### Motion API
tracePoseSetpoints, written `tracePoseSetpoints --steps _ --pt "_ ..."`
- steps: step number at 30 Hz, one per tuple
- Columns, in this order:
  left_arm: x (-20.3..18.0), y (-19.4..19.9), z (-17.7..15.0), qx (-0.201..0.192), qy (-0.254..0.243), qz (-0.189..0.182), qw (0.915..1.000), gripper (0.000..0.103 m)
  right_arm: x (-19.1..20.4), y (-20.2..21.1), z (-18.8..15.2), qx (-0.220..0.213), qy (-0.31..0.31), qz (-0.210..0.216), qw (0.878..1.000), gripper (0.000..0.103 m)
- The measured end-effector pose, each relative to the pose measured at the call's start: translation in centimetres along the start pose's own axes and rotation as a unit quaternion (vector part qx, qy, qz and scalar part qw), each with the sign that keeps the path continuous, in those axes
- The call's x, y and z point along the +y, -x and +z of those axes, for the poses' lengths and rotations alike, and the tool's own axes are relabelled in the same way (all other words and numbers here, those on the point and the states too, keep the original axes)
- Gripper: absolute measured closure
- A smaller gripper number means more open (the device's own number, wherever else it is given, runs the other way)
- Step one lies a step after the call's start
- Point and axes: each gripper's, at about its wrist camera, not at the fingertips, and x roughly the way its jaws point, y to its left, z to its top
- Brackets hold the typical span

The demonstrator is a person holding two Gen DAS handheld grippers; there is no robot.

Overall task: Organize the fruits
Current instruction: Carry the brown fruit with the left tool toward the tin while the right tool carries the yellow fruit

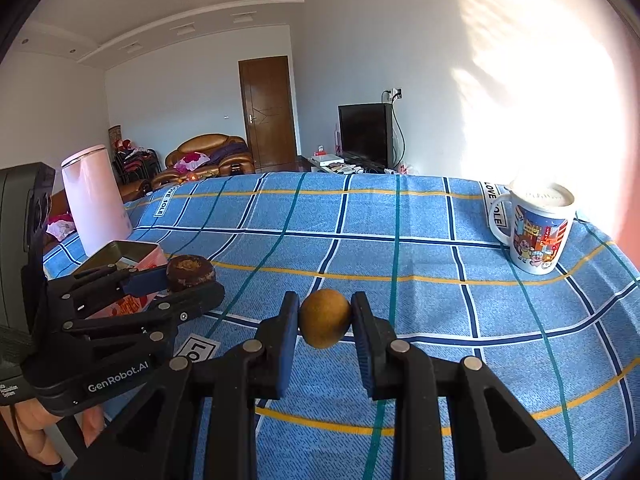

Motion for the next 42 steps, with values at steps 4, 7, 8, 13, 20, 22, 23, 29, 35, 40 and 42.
tracePoseSetpoints --steps 4,7,8,13,20,22,23,29,35,40,42 --pt "-0.1 0.4 0.0 -0.009 -0.002 0.004 0.9999 0.059 0.0 0.2 0.0 -0.007 0.0 0.0 1.0 0.075" --pt "0.0 0.7 -0.1 -0.016 -0.002 0.006 0.9999 0.059 0.0 0.3 0.0 -0.011 0.001 0.0 1.0 0.075" --pt "0.0 0.8 -0.1 -0.018 -0.002 0.006 0.9998 0.059 0.0 0.4 0.0 -0.012 0.001 0.0 1.0 0.075" --pt "0.0 1.4 -0.2 -0.03 -0.002 0.009 0.9995 0.059 0.1 0.8 -0.1 -0.021 0.003 -0.001 1.0 0.075" --pt "-0.1 1.9 -0.3 -0.04 -0.004 0.011 0.9991 0.059 0.4 1.3 -0.1 -0.034 0.01 -0.005 0.999 0.075" --pt "-0.2 2.1 -0.4 -0.045 -0.005 0.013 0.9989 0.059 0.5 1.5 -0.1 -0.039 0.012 -0.005 0.999 0.075" --pt "-0.2 2.3 -0.4 -0.048 -0.006 0.015 0.9987 0.059 0.5 1.6 -0.2 -0.042 0.012 -0.006 0.999 0.075" --pt "-0.6 3.1 -0.6 -0.063 -0.013 0.023 0.9976 0.059 0.9 2.2 -0.2 -0.056 0.019 -0.009 0.998 0.075" --pt "-0.8 3.8 -1.0 -0.069 -0.019 0.022 0.9972 0.059 1.1 2.4 -0.3 -0.061 0.026 -0.01 0.998 0.075" --pt "-0.6 5.0 -1.7 -0.066 -0.023 0.017 0.9974 0.059 1.7 2.3 -0.4 -0.049 0.034 -0.003 0.998 0.075" --pt "0.2 5.6 -1.9 -0.06 -0.018 0.018 0.9979 0.059 2.2 2.1 -0.4 -0.041 0.039 0.004 0.998 0.075"
